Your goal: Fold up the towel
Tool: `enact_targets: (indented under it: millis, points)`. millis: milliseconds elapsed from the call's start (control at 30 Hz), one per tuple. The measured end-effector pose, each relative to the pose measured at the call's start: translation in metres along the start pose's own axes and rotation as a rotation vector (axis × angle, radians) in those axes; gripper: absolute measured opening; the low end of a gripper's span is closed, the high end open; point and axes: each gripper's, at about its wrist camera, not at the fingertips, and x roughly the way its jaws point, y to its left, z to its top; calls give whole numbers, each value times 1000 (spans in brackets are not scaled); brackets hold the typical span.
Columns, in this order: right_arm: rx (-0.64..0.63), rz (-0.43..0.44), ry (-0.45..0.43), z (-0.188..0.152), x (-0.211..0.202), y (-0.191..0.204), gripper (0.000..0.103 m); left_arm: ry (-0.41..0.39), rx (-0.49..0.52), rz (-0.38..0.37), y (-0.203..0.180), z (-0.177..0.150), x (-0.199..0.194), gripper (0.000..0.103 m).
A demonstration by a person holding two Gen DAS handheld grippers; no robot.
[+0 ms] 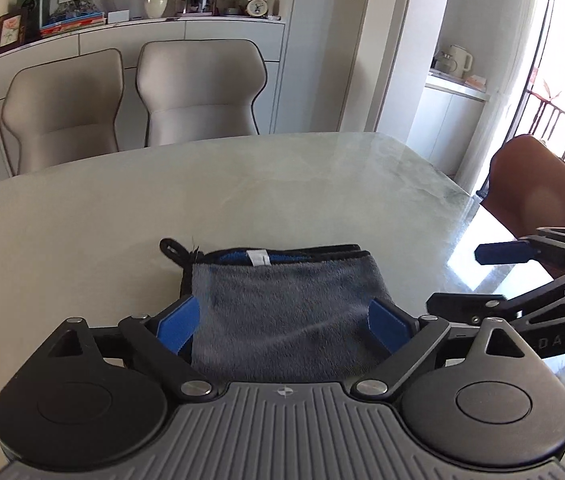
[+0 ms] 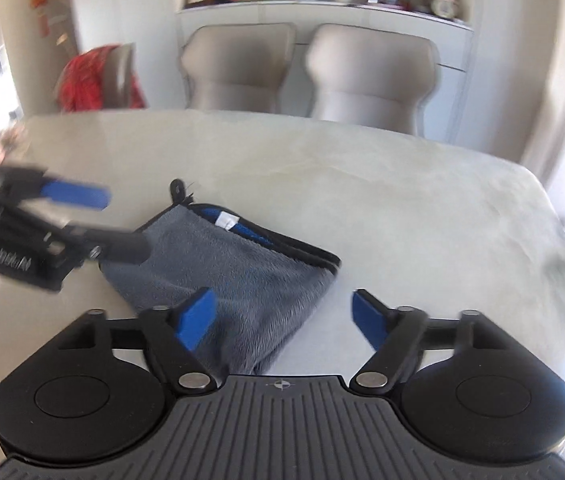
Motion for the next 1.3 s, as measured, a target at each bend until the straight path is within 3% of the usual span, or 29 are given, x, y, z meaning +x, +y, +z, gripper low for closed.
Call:
enact_targets:
  millis: [133, 367, 500, 600, 700, 1000, 1300]
  points:
    - [66, -43, -6, -14, -30, 9, 103, 10, -54, 52, -8, -25, -41, 95]
    - [168, -130, 53, -37, -74, 38, 103, 4, -149, 112, -11, -53, -91, 95]
    - [190, -186, 26, -46, -102, 56, 103, -21, -154, 171, -18, -60, -115, 96]
    - [210, -240, 6, -47, -117, 69, 103, -26, -136, 201, -25, -61, -127, 96]
    - [228, -253, -13, -48, -128, 73, 103, -33, -134, 216, -29, -59, -136, 102]
    - [263, -280, -38, -52, -154, 78, 103, -66, -98, 260, -41, -50, -155, 103]
    - [253, -292, -57, -49, -160, 82, 103, -58, -79, 253, -41, -46, -156, 103]
